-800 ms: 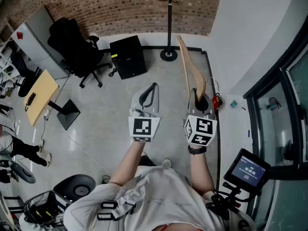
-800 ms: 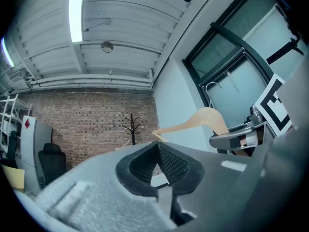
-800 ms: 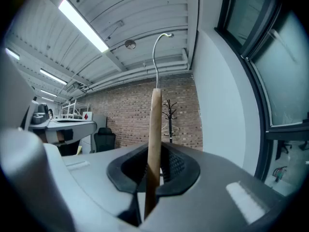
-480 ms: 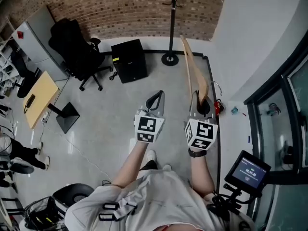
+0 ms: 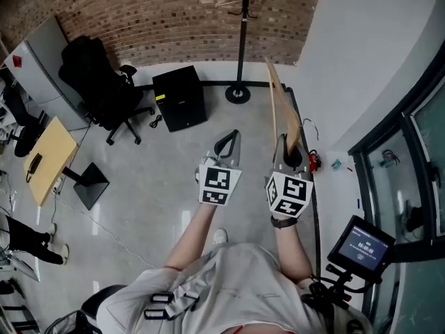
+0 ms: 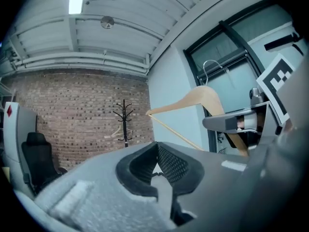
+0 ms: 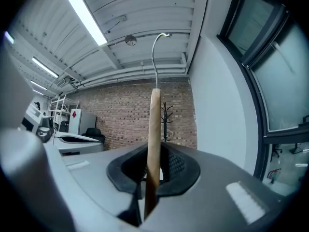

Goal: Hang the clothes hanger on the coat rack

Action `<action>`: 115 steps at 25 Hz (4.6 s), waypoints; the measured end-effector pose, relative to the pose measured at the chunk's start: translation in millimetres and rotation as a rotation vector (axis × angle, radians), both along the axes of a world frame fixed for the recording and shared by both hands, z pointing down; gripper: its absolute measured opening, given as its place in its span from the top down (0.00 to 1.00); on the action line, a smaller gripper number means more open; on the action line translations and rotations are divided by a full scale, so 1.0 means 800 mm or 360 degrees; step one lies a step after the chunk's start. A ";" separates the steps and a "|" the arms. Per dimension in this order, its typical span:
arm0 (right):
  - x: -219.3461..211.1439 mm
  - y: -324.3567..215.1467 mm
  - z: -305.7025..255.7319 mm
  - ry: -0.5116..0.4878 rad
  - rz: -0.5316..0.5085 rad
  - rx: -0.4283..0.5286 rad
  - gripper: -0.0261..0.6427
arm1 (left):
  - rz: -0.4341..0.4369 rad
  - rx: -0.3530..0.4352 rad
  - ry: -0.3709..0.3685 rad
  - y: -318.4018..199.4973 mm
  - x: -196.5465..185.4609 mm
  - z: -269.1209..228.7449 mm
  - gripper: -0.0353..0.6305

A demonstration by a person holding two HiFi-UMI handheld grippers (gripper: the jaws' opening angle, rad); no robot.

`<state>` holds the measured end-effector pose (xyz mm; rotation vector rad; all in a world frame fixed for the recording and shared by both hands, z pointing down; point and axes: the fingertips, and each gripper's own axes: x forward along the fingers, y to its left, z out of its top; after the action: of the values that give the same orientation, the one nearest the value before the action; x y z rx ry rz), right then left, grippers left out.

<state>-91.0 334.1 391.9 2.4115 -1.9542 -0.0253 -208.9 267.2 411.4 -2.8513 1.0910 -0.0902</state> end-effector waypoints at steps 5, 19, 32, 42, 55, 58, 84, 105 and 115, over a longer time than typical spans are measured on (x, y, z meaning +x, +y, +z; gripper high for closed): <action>-0.030 -0.026 0.003 0.0054 -0.0033 -0.0016 0.90 | -0.0019 -0.0025 0.0067 -0.030 -0.017 0.004 0.94; 0.046 -0.136 0.066 0.0000 -0.0106 -0.0183 0.90 | -0.0086 -0.0131 0.0035 -0.146 0.060 0.042 0.94; 0.234 -0.237 0.068 -0.0095 -0.0130 -0.0145 0.90 | -0.0203 -0.0093 0.0027 -0.224 0.211 0.042 0.94; 0.262 -0.320 0.116 -0.0189 -0.0256 -0.0256 0.90 | -0.0275 -0.0208 -0.0022 -0.302 0.257 0.081 0.94; 0.298 -0.523 0.116 -0.0079 -0.0252 -0.0287 0.90 | -0.0169 -0.0207 0.0079 -0.517 0.330 0.077 0.94; 0.296 -0.580 0.103 -0.0043 -0.0264 -0.0267 0.90 | -0.0172 -0.0172 0.0111 -0.580 0.328 0.061 0.94; 0.430 -0.999 0.130 0.0132 -0.0617 -0.0420 0.90 | -0.0403 -0.0144 0.0092 -0.976 0.427 0.056 0.94; 0.406 -1.192 0.145 0.0460 -0.1065 -0.0657 0.89 | -0.0520 -0.0186 0.0075 -1.131 0.406 0.069 0.94; 0.381 -1.276 0.047 0.0747 -0.1265 -0.0555 0.89 | -0.0475 -0.0125 0.0107 -1.183 0.389 0.042 0.94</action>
<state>213.9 -686.5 429.9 1.1741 -2.2673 -0.2250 101.9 -679.3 445.1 -2.7523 1.5526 -0.0583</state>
